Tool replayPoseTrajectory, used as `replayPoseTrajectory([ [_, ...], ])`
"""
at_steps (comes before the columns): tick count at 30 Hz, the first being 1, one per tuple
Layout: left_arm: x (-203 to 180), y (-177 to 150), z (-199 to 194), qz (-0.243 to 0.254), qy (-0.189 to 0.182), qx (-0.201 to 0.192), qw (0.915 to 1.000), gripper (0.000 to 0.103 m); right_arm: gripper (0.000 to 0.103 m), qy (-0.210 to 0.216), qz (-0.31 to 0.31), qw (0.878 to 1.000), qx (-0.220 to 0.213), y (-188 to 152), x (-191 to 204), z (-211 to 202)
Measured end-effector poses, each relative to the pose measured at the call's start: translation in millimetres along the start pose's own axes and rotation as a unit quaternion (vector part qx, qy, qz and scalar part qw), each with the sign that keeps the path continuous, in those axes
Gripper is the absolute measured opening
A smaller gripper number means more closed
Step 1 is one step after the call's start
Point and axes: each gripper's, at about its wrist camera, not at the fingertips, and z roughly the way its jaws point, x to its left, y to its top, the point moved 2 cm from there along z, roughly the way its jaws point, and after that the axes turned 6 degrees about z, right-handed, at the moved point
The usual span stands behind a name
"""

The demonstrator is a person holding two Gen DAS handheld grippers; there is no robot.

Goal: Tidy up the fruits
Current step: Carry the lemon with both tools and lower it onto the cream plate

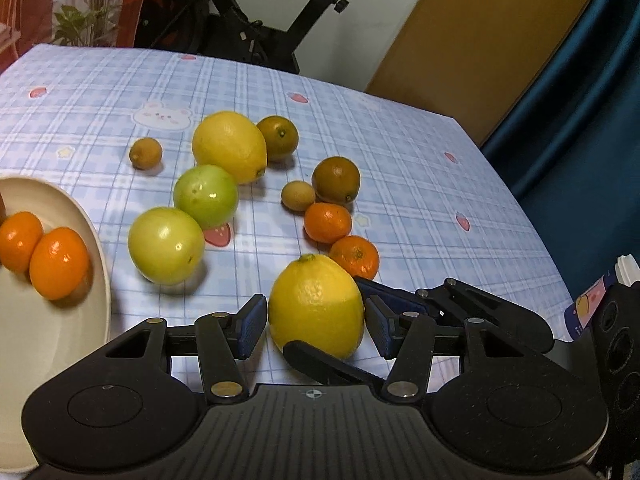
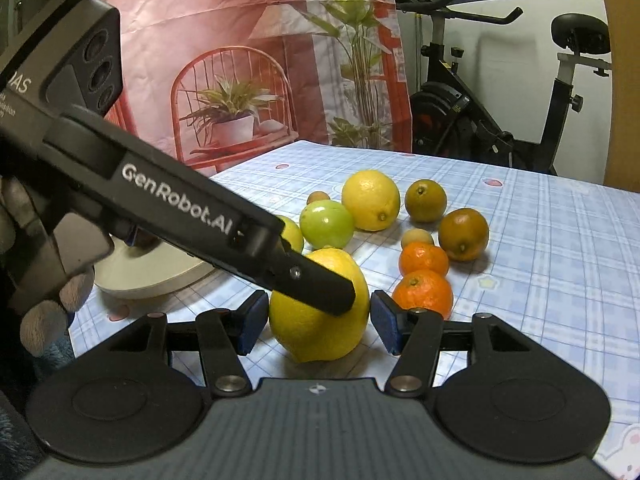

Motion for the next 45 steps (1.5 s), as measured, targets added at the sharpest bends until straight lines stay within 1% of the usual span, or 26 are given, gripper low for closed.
replayPoseTrajectory([
  [4, 2.2, -1.4, 2.4, -0.011, -0.005, -0.002, 0.9999, 0.057, 0.059, 0.005, 0.008, 1.0, 0.0, -0.2, -1.8, -0.7],
  [8, 1.3, -2.9, 1.0, -0.013, -0.003, -0.009, 0.9999, 0.057, 0.059, 0.014, 0.021, 1.0, 0.001, -0.5, -5.4, -1.5],
  [13, 1.0, -4.1, -0.1, -0.008, -0.001, -0.013, 0.9999, 0.057, 0.059, 0.016, 0.022, 1.0, 0.004, -0.7, -4.3, -1.9],
  [22, -4.1, -6.3, -2.4, 0.016, 0.008, -0.021, 0.9996, 0.057, 0.059, 0.016, 0.02, 0.999, 0.021, -0.7, -1.0, 4.3],
  [28, -4.2, -7.0, -1.5, 0.021, 0.008, -0.023, 0.9995, 0.057, 0.059, 0.018, 0.024, 0.999, 0.029, -1.0, -1.6, 6.5],
  [34, -8.7, -8.6, -3.0, 0.039, 0.013, -0.023, 0.9989, 0.057, 0.058, 0.01, 0.033, 0.999, 0.032, -0.3, 0.1, 5.8],
  [37, -5.6, -8.4, -12.5, 0.035, 0.016, -0.031, 0.9988, 0.057, 0.058, 0.008, 0.035, 0.999, 0.038, 3.5, 5.5, 4.9],
  [40, -0.4, -6.5, -27.6, 0.026, 0.024, -0.05, 0.9981, 0.057, 0.058, 0.013, 0.015, 0.999, 0.039, 14.9, 13.6, 5.7],
  [43, 8.4, -6.5, -44.9, 0.013, 0.04, -0.065, 0.997, 0.057, 0.058, 0.027, -0.001, 0.999, 0.04, 26.8, 25.1, 9.8],
  [45, 17.7, -8.6, -55.5, -0.006, 0.052, -0.069, 0.9962, 0.057, 0.058, 0.04, -0.015, 0.998, 0.045, 32.5, 35.4, 15.2],
])
